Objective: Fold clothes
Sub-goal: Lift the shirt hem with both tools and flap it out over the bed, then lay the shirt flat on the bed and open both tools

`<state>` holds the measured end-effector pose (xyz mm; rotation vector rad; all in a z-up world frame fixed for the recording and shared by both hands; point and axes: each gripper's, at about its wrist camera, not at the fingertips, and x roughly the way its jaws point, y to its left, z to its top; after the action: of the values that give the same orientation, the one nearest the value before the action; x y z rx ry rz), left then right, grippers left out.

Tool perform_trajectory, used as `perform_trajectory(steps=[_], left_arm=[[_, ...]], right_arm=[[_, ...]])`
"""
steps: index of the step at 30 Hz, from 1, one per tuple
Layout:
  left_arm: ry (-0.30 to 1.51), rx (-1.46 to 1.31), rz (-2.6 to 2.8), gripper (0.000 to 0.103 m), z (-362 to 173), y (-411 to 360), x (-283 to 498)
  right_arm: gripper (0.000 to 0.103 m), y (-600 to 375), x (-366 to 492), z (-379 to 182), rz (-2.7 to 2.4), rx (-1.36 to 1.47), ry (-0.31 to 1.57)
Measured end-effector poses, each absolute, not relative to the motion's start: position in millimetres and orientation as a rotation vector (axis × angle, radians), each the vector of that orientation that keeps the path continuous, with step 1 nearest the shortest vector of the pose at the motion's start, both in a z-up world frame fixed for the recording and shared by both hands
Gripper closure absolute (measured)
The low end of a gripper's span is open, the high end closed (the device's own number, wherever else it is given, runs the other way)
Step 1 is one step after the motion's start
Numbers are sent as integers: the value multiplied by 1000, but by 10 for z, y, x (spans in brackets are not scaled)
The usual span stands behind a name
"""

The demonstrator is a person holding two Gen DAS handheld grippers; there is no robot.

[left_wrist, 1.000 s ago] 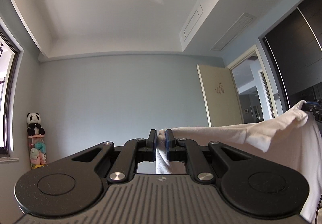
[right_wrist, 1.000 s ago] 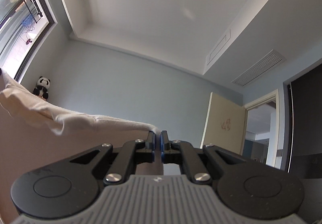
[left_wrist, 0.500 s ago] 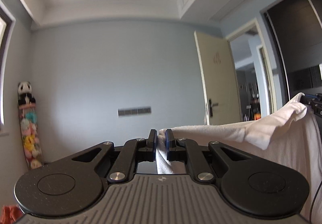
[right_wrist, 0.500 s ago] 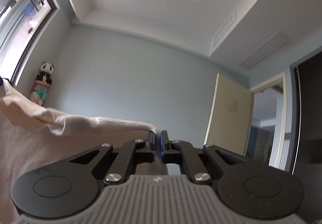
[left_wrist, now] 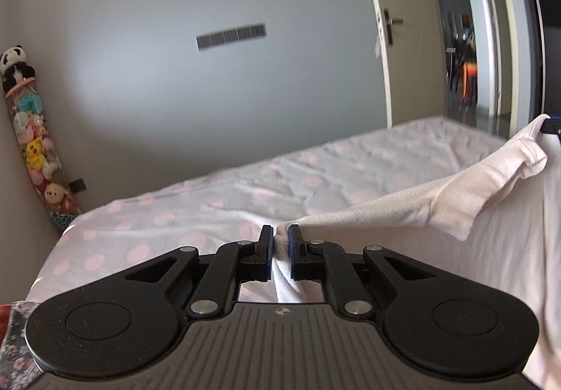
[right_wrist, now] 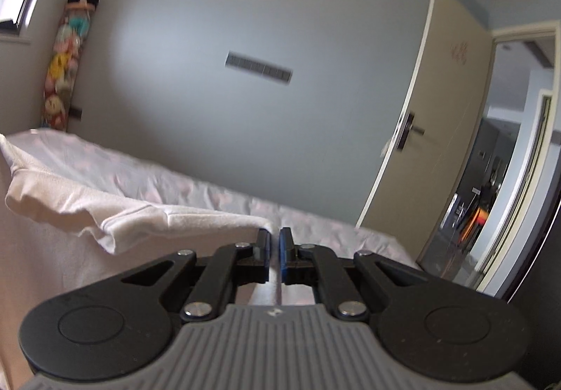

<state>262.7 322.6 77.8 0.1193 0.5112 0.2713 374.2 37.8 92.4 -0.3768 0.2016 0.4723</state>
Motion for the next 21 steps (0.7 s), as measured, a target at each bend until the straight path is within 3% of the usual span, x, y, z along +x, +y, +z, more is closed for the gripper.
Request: perform_trajectory(steps=[11, 21], left_arm=[[757, 127, 286, 96, -734, 3777, 3885], [762, 154, 235, 95, -1237, 3834, 4095]], right_arm=[[97, 1093, 5185, -571, 482, -489, 431], [95, 1150, 5510, -1253, 531, -512, 568]])
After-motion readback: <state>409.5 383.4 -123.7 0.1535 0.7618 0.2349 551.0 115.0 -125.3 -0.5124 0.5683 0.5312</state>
